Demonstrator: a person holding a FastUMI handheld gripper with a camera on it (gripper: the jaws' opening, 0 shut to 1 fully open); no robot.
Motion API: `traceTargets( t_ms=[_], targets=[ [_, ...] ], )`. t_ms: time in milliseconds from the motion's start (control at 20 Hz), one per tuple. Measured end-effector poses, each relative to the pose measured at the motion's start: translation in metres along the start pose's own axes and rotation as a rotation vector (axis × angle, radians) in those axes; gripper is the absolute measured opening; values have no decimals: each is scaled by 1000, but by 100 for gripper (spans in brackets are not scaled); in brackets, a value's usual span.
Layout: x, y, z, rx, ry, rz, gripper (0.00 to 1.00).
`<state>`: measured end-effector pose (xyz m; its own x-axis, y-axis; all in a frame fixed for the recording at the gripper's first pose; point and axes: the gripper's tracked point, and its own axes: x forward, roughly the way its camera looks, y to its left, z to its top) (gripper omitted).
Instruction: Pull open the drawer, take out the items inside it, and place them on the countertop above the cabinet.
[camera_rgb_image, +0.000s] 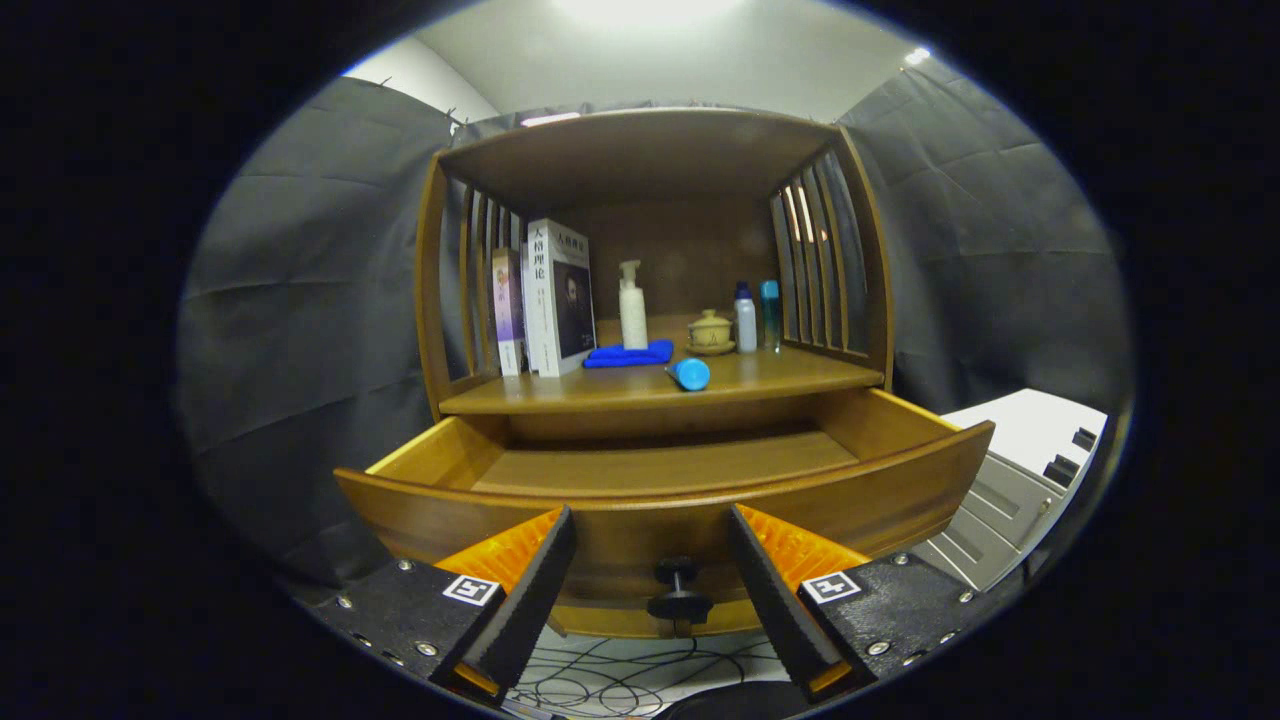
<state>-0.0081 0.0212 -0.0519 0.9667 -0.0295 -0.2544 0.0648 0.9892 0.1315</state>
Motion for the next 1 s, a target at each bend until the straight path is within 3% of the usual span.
traceTargets(
  t_ms=[400,1000],
  targets=[
    [12,-13,-26,5,68,-41,94],
    [22,-5,-25,-9,70,-3,94]
  ],
)
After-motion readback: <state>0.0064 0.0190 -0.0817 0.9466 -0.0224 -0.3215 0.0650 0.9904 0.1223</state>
